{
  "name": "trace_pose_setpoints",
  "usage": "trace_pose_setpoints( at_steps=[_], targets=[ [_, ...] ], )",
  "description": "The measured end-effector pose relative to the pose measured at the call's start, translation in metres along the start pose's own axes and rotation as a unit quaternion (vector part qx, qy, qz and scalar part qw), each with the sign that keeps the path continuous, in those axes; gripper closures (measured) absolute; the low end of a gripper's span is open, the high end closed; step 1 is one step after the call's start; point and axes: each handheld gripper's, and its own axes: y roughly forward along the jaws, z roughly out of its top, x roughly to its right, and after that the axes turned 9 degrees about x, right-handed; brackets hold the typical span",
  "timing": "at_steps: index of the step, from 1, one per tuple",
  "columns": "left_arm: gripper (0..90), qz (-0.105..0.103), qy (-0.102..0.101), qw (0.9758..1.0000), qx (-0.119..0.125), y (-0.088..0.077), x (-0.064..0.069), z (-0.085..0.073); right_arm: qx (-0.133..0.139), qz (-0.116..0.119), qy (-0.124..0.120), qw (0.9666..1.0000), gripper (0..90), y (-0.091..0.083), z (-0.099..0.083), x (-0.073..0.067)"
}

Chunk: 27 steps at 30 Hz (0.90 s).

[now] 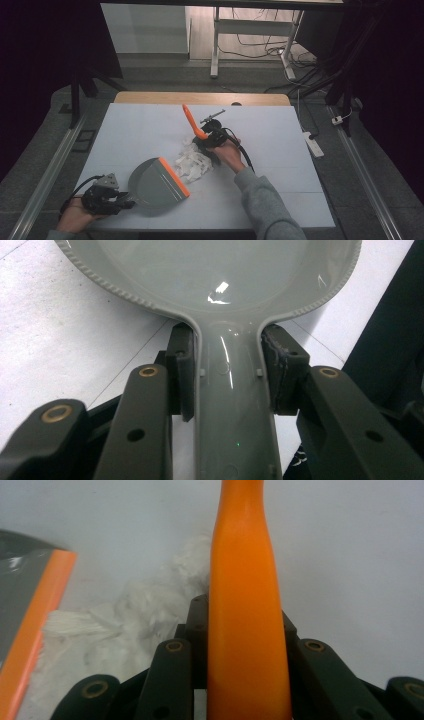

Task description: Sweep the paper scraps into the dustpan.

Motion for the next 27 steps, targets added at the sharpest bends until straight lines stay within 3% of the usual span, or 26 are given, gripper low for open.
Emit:
trace_pose_setpoints(
  at_steps=[6,14,21,27],
  targets=[
    [61.2,0.001,0.000,1.0000,0.000,0.000,0.000,0.001,0.008,0.009,-0.009,0.9999,71.8,-0.005,0.000,-0.008],
    [61.2,0.001,-0.001,1.0000,0.001,0.001,0.000,0.002,0.046,0.003,0.004,0.9989,71.8,-0.028,0.000,0.001],
    [61.2,0.001,0.000,1.0000,0.001,0.002,0.000,0.003,0.071,-0.049,0.014,0.9961,71.7,-0.047,0.005,0.021],
    [61.2,0.000,-0.001,1.0000,0.001,0.003,0.000,0.003,0.051,-0.078,0.012,0.9955,71.7,-0.031,0.002,0.033]
  ],
)
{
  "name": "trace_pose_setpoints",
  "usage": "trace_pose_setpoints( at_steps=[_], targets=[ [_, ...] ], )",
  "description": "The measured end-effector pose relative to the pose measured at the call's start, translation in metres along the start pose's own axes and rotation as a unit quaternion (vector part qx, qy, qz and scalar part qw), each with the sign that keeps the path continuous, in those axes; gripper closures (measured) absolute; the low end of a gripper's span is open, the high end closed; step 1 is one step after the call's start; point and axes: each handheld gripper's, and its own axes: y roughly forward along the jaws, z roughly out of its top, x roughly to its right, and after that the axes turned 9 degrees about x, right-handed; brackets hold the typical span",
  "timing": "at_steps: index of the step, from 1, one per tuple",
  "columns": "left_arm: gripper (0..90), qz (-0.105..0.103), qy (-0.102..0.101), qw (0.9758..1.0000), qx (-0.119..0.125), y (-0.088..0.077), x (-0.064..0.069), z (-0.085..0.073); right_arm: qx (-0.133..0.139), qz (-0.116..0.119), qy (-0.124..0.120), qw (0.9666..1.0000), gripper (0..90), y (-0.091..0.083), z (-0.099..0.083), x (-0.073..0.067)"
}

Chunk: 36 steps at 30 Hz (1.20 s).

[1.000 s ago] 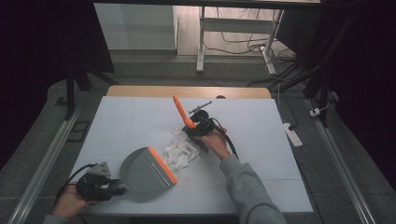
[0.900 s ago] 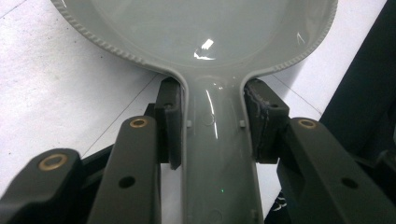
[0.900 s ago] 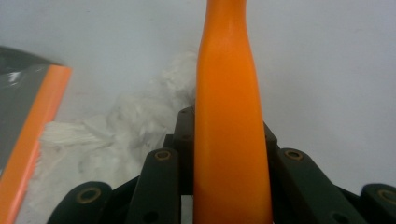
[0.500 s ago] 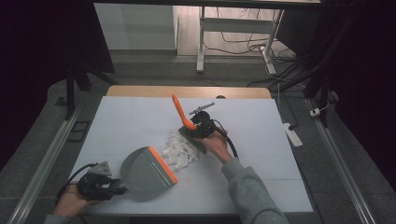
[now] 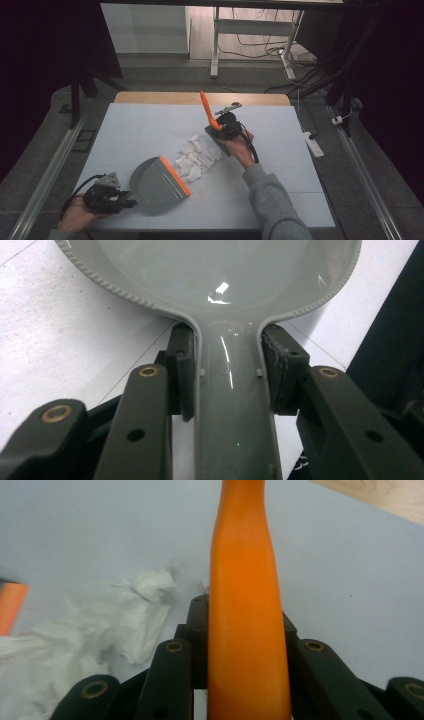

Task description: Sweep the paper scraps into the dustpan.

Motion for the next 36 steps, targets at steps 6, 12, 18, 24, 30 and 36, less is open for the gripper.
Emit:
trace_pose_setpoints(
  at_steps=[6,12,18,24,30,36],
  targets=[
    [61.2,-0.001,0.000,1.0000,0.000,0.002,-0.001,0.002,-0.023,-0.003,0.004,0.9997,71.7,0.021,-0.007,0.001],
    [61.2,-0.003,0.000,1.0000,0.001,0.004,-0.002,0.004,-0.024,0.023,-0.010,0.9994,71.8,0.033,-0.001,-0.017],
    [61.2,-0.003,0.001,1.0000,0.001,0.005,-0.002,0.004,-0.022,0.063,-0.022,0.9975,71.8,0.041,0.000,-0.043],
    [61.2,-0.004,0.001,1.0000,0.000,0.005,-0.002,0.005,-0.025,0.091,-0.036,0.9949,71.8,0.040,-0.001,-0.066],
    [61.2,-0.004,0.000,1.0000,0.000,0.006,-0.002,0.005,-0.027,0.113,-0.055,0.9917,71.8,0.038,-0.005,-0.086],
    [61.2,-0.004,0.003,1.0000,0.000,0.009,-0.001,0.008,-0.025,0.122,-0.053,0.9908,71.8,0.031,-0.011,-0.090]
  ],
)
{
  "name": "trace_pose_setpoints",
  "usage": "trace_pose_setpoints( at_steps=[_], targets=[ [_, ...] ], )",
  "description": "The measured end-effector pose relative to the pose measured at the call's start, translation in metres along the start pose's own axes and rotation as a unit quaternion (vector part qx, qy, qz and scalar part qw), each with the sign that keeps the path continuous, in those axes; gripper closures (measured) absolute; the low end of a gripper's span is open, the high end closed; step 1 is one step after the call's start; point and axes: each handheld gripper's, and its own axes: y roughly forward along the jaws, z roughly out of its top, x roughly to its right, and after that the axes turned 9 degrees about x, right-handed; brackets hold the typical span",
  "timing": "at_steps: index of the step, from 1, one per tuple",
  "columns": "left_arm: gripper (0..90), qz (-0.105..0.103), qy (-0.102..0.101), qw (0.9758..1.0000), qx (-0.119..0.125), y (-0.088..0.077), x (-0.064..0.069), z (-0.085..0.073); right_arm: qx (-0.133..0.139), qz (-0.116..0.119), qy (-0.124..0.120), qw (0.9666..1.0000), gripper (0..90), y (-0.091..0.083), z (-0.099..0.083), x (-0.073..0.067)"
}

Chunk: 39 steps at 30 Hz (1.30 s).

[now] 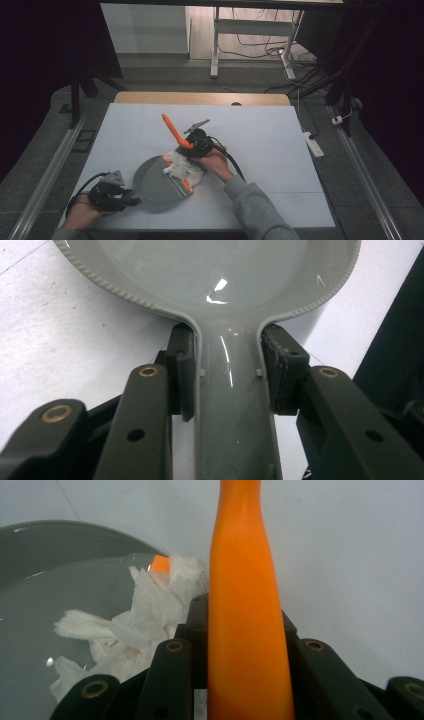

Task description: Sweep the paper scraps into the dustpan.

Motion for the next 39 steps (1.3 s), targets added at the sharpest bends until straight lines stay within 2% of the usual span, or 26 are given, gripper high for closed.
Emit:
trace_pose_setpoints(
  at_steps=[6,13,27,31,34,36,39],
  targets=[
    [61.2,0.001,0.001,1.0000,-0.001,0.001,0.001,0.002,0.001,0.007,-0.002,1.0000,71.8,-0.001,-0.001,-0.005],
    [61.2,0.001,0.000,1.0000,0.000,0.001,0.001,0.001,0.006,0.034,-0.002,0.9994,71.8,0.002,-0.002,-0.019],
    [61.2,0.002,-0.002,1.0000,0.001,0.001,0.000,0.001,0.013,0.054,-0.013,0.9984,71.8,0.004,0.000,-0.041],
    [61.2,0.001,-0.001,1.0000,0.001,0.001,0.000,0.001,0.017,0.067,-0.018,0.9974,71.8,0.003,0.003,-0.051],
    [61.2,0.000,-0.003,1.0000,0.002,0.001,0.000,0.001,0.030,0.080,-0.022,0.9961,71.8,-0.002,0.007,-0.058],
    [61.2,0.000,-0.002,1.0000,0.002,0.001,0.000,0.000,0.044,0.077,-0.025,0.9958,71.8,-0.008,0.011,-0.060],
    [61.2,0.001,-0.002,1.0000,0.002,0.001,0.001,0.000,0.069,0.063,-0.027,0.9953,71.8,-0.020,0.017,-0.055]
  ],
)
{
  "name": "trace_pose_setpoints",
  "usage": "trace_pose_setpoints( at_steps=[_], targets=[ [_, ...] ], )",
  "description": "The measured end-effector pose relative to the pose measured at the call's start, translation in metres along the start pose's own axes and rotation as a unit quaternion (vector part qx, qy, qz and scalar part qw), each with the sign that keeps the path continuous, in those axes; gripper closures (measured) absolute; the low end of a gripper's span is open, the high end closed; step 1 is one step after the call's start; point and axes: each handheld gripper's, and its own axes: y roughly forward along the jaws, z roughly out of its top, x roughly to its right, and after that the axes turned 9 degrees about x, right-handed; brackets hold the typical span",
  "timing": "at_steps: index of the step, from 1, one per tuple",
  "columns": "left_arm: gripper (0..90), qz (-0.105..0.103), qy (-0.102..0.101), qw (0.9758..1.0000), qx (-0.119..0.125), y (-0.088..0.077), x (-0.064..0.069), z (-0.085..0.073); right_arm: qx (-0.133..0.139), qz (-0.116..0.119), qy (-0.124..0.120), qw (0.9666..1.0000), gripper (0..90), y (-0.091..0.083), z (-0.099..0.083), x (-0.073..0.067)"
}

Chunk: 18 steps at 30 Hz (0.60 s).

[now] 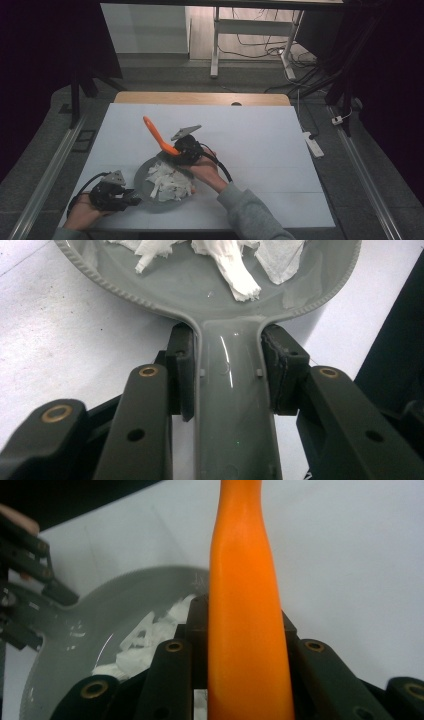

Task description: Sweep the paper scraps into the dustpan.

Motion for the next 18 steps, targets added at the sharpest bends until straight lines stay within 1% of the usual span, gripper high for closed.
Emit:
trace_pose_setpoints(
  at_steps=[4,7,12,18],
  targets=[
    [61.2,-0.001,0.000,1.0000,0.000,0.000,0.000,0.000,0.025,-0.026,0.007,0.9993,71.7,-0.017,0.006,0.012],
    [61.2,-0.001,0.000,1.0000,0.000,0.000,0.000,0.000,0.033,-0.050,0.009,0.9982,71.8,-0.027,0.006,0.022],
    [61.2,-0.001,-0.001,1.0000,-0.001,-0.002,-0.001,-0.001,0.024,-0.079,0.018,0.9964,71.7,-0.036,-0.001,0.041],
    [61.2,0.000,-0.002,1.0000,0.000,-0.002,0.000,-0.002,-0.004,-0.114,0.030,0.9930,71.7,-0.035,-0.016,0.057]
  ],
)
